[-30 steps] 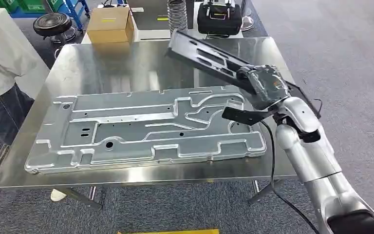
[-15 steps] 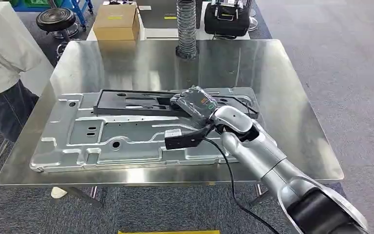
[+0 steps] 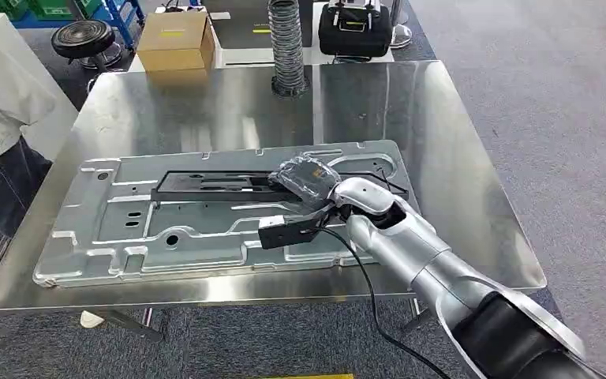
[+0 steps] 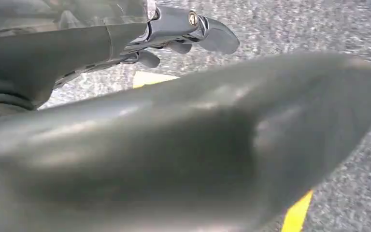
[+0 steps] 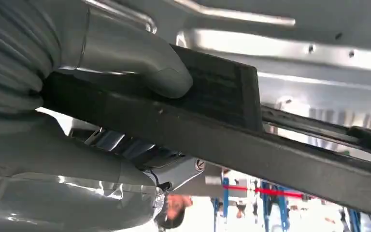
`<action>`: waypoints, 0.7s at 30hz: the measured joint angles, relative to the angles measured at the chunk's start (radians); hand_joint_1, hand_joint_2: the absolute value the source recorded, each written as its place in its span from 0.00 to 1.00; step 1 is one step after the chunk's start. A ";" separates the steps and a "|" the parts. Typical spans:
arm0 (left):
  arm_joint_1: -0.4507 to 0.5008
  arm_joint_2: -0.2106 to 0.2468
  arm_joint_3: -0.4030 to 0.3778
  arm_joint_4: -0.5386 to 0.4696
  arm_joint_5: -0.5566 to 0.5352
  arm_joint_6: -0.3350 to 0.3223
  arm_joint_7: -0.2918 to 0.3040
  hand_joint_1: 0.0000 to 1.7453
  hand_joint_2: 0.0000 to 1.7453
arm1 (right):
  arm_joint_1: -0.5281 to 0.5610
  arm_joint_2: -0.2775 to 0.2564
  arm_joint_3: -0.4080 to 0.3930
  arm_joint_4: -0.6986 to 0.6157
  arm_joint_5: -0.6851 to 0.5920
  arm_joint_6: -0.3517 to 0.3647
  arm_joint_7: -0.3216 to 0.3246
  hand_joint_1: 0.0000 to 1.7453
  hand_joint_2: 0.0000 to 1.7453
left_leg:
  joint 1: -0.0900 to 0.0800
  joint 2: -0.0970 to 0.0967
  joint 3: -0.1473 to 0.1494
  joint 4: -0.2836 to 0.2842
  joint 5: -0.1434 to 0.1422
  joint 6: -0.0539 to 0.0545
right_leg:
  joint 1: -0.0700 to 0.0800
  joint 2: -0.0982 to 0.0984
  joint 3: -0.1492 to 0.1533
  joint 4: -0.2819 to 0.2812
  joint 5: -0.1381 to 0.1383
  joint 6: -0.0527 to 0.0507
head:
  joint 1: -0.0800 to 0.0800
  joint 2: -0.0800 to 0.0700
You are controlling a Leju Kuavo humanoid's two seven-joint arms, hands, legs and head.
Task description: Take the parts from the cabinet and place them on the table.
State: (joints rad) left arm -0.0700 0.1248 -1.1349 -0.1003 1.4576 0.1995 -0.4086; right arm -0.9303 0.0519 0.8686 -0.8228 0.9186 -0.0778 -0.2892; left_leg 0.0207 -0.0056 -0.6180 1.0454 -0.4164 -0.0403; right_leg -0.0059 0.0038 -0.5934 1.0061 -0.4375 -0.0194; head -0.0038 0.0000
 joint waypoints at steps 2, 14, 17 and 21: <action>-0.003 0.000 0.000 0.000 0.000 -0.004 -0.005 0.00 0.00 | -0.006 0.008 0.008 0.024 -0.002 0.008 -0.001 1.00 1.00 | -0.007 -0.003 0.016 -0.034 -0.013 0.014 | 0.008 0.003 -0.007 0.005 -0.001 0.010 | 0.000 0.000; 0.001 -0.004 -0.011 0.000 0.000 -0.016 -0.055 0.00 0.00 | -0.026 0.037 0.088 0.175 -0.004 0.038 -0.030 1.00 1.00 | -0.004 -0.003 0.018 -0.039 -0.007 0.048 | 0.002 0.001 -0.091 0.181 -0.050 0.032 | 0.006 0.000; -0.001 -0.009 -0.014 0.000 0.000 -0.025 -0.065 0.00 1.00 | -0.040 0.048 0.099 0.191 -0.004 0.039 -0.032 0.00 0.00 | -0.014 -0.004 0.017 -0.036 -0.011 0.040 | 0.010 -0.002 -0.007 0.004 0.002 0.017 | 0.003 0.000; 0.000 -0.010 -0.018 0.000 0.000 -0.040 -0.077 0.00 1.00 | -0.042 0.050 0.112 0.209 -0.019 0.047 -0.039 0.00 0.00 | -0.013 -0.002 0.020 -0.042 -0.010 0.018 | 0.002 -0.002 -0.002 -0.012 0.013 0.002 | 0.004 0.000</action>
State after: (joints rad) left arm -0.0698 0.1144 -1.1524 -0.1003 1.4576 0.1595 -0.4856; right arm -0.9720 0.1019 0.9808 -0.6134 0.8995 -0.0309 -0.3277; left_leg 0.0082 -0.0078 -0.5984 1.0035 -0.4264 -0.0224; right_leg -0.0044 0.0015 -0.5952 0.9940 -0.4248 -0.0172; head 0.0000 0.0000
